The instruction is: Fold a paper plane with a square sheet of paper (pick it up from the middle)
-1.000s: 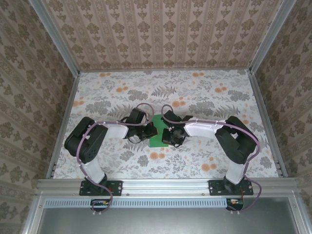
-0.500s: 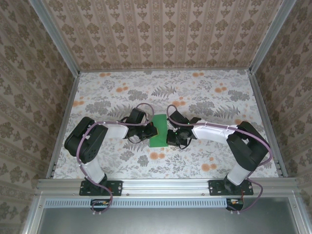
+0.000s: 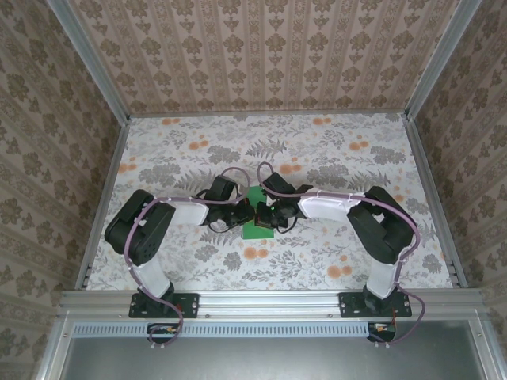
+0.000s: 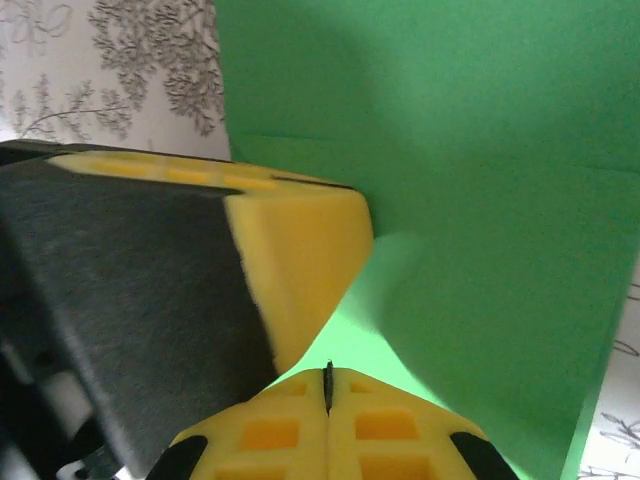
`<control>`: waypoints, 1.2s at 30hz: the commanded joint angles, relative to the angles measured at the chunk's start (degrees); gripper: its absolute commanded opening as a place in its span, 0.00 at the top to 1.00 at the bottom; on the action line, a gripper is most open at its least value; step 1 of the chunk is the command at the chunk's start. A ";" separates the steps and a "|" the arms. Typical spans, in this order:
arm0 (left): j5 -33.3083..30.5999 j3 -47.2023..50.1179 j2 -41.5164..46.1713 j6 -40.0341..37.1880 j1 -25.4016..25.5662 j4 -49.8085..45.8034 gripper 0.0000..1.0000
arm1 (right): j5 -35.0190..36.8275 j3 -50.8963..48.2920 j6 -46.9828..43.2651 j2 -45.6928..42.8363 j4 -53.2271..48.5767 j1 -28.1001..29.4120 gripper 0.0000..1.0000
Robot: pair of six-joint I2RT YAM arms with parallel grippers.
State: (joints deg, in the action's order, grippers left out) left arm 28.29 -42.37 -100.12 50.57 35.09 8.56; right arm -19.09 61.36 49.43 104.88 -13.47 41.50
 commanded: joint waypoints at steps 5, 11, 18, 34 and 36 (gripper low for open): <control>-5.97 3.99 -3.95 -0.47 -0.37 -10.43 1.00 | -0.16 0.40 0.41 2.97 0.17 -0.99 1.00; -6.58 4.05 -4.30 -0.21 -0.42 -10.67 1.00 | 0.52 -1.95 0.03 3.70 -2.25 -1.64 1.00; -7.20 4.26 -4.30 -0.46 -0.81 -11.33 1.00 | 0.07 -6.90 -0.18 1.44 -3.14 -2.21 1.00; -6.70 4.05 -4.75 -1.00 -1.25 -10.97 1.00 | -0.44 -17.97 -1.71 -10.25 -3.62 -3.92 1.00; -6.33 3.98 -4.66 -1.00 -1.18 -10.61 1.00 | -0.87 -17.15 -2.93 -12.33 -2.42 -3.90 1.00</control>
State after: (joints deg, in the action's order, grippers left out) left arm 29.04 -41.98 -100.29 50.59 34.57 9.34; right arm -20.36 45.10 48.60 94.89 -9.96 37.93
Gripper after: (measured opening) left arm 0.047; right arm 0.048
